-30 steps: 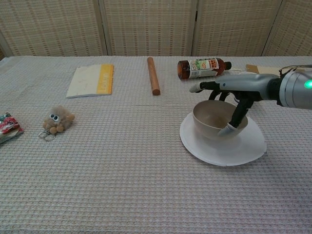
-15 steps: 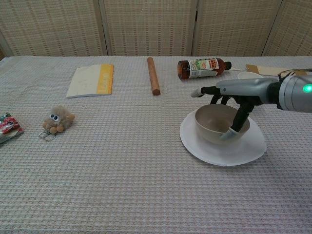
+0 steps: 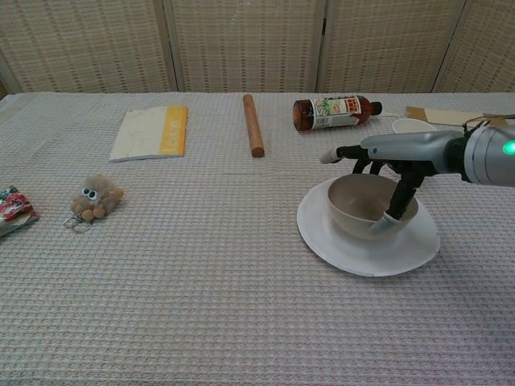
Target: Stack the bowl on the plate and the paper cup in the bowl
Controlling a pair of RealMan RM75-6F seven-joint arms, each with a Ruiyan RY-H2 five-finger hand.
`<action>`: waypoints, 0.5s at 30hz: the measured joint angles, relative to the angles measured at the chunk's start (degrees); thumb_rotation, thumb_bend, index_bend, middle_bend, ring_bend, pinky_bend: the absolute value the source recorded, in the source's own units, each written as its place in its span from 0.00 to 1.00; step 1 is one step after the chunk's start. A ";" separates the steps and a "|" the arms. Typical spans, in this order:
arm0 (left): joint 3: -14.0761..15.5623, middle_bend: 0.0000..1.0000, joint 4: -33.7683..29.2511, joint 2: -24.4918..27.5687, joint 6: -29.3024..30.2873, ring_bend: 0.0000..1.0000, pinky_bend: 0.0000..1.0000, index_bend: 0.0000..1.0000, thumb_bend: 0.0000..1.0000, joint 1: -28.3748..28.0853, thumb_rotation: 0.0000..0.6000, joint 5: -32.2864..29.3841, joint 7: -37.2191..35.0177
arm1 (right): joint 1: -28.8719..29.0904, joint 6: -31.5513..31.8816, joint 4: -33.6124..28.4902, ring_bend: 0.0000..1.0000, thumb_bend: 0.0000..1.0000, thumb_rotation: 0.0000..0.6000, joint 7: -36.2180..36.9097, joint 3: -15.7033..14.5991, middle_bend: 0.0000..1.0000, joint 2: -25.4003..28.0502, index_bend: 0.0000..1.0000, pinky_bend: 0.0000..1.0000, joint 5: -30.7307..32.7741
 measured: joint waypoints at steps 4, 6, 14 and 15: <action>-0.04 0.11 0.08 0.02 -0.14 0.04 0.20 0.12 0.28 -0.01 1.00 -0.08 -0.14 | 0.32 -0.82 -0.01 0.05 0.11 1.00 0.80 -0.05 0.00 0.43 0.00 0.09 -0.05; -0.05 0.11 0.13 0.01 -0.19 0.04 0.20 0.12 0.28 -0.04 1.00 -0.08 -0.17 | 0.40 -0.78 -0.14 0.01 0.10 1.00 0.87 -0.04 0.00 0.67 0.00 0.02 -0.16; -0.08 0.11 0.39 -0.20 -0.45 0.04 0.20 0.12 0.28 -0.20 1.00 0.02 -0.02 | 0.70 -1.17 -1.55 0.00 0.08 1.00 0.91 -0.34 0.00 2.33 0.00 0.00 -0.01; -0.08 0.11 0.43 -0.25 -0.49 0.04 0.20 0.12 0.28 -0.23 1.00 0.03 0.04 | 0.67 -1.07 -1.87 0.00 0.08 1.00 1.01 -0.33 0.00 2.64 0.00 0.00 -0.06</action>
